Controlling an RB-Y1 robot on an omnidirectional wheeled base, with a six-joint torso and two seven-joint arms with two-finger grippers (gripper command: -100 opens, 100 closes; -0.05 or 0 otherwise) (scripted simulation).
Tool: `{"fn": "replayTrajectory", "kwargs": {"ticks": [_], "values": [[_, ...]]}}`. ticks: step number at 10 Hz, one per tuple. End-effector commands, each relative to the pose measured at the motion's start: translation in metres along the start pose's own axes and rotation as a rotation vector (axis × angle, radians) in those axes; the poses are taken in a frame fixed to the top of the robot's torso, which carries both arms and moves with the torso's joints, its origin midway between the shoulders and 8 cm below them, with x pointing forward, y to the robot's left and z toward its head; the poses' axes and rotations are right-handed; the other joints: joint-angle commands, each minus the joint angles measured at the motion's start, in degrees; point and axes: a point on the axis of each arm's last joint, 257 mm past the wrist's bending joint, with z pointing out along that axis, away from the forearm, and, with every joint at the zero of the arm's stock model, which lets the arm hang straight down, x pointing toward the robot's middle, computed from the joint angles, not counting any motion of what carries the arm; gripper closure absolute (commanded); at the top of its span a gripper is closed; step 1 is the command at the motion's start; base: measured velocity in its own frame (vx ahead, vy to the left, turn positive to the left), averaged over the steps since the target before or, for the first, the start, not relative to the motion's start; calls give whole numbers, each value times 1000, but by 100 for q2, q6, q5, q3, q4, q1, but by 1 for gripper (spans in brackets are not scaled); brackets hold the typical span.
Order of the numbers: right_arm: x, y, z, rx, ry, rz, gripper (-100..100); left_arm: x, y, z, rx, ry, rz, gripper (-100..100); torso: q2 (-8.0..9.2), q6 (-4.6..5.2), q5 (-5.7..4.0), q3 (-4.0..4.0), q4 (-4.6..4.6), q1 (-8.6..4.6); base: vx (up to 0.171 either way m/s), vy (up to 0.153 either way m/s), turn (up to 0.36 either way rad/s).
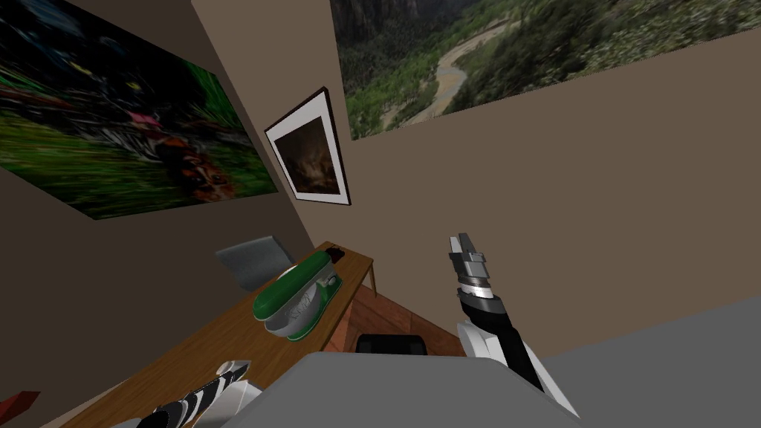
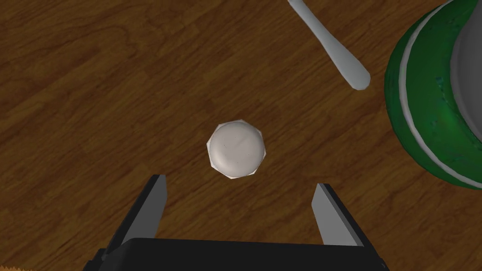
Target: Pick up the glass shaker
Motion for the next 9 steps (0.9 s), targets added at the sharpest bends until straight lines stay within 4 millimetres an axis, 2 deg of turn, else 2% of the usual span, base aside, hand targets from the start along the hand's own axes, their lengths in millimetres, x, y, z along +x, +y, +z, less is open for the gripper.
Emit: {"fn": "replayTrajectory", "kwargs": {"ticks": [1,2,4,5,9], "values": [[0,0,0,0,0,0,0,-4,14,11,-2,2,2,-100,0,0,0,0,0,0,1,58,18],[0,0,0,0,0,0,0,-5,21,17,-3,3,3,-100,4,0,3,3,1,16,-9,96,11],[0,0,0,0,0,0,0,-6,19,15,-3,2,7,-100,6,0,6,4,2,26,4,50,-7],[0,0,0,0,0,0,0,-6,19,15,-2,3,6,100,6,0,3,4,1,11,0,6,-1],[0,0,0,0,0,0,0,-6,19,15,-3,2,6,100,5,1,2,3,2,4,0,0,0]]}}
